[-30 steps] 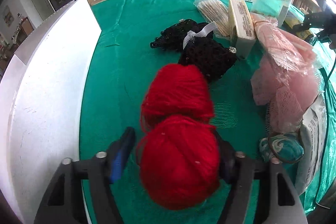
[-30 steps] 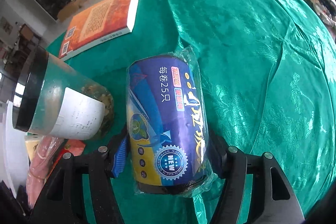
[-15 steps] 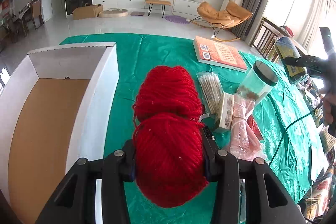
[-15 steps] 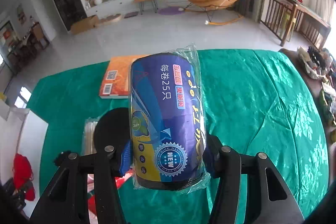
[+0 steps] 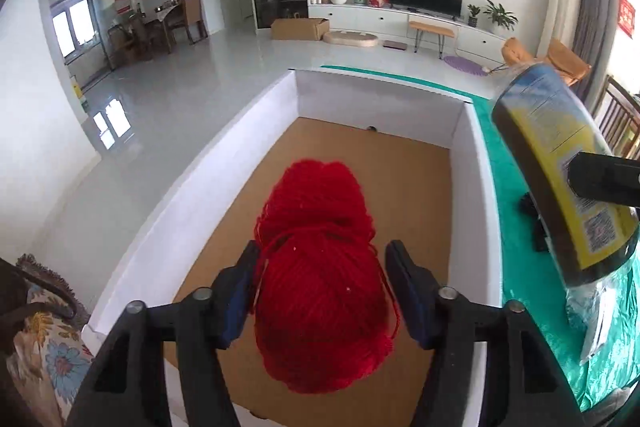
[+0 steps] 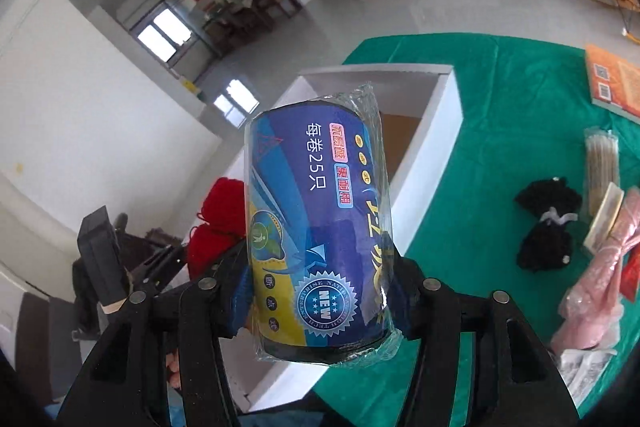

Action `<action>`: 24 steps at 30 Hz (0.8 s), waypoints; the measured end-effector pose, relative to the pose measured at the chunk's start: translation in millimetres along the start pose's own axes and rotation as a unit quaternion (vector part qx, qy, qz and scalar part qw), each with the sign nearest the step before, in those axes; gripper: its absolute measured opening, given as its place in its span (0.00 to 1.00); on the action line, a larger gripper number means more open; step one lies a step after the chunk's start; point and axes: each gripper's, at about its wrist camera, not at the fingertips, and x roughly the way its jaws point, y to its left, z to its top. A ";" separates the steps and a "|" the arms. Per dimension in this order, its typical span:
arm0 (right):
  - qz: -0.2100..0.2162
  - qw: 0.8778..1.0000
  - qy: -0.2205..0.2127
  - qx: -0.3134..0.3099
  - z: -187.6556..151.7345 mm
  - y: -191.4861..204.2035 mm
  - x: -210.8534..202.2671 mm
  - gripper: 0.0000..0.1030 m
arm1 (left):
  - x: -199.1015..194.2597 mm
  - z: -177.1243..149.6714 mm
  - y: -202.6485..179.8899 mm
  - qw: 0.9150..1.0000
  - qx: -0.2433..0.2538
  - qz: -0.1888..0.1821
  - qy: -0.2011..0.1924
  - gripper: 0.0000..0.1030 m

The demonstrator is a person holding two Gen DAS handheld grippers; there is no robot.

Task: Organize soft objects
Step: 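Open the left tool to drop the red yarn into the box while the right tool releases the blue roll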

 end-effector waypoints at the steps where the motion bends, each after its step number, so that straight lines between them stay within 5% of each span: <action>1: 0.019 1.000 0.006 0.007 -1.0 6.9 15.2 0.67 | -0.7 -2.6 6.7 1.000 -0.009 0.007 -0.006 0.96; 6: 0.030 0.999 -0.008 0.010 -5.5 -0.3 24.7 0.69 | -4.0 -7.6 3.2 0.999 -0.013 -0.020 -0.025 0.99; 11: -0.060 0.998 0.024 -0.003 -60.6 -40.7 1.3 0.69 | -10.8 -15.0 -38.3 0.995 0.014 -0.091 -0.027 0.99; 16: -0.154 0.982 0.079 0.069 -140.0 -149.8 -3.6 0.67 | -21.1 -31.7 -122.3 0.983 0.083 -0.162 -0.008 0.99; 19: -0.191 0.972 0.005 0.140 -163.0 -211.5 -48.1 0.62 | -24.0 -44.7 -168.9 0.973 0.116 -0.200 0.009 0.99; 24: -0.355 0.917 -0.114 0.140 -119.6 -278.3 -136.9 0.66 | -10.5 -69.7 -236.0 0.960 0.168 -0.223 0.036 0.99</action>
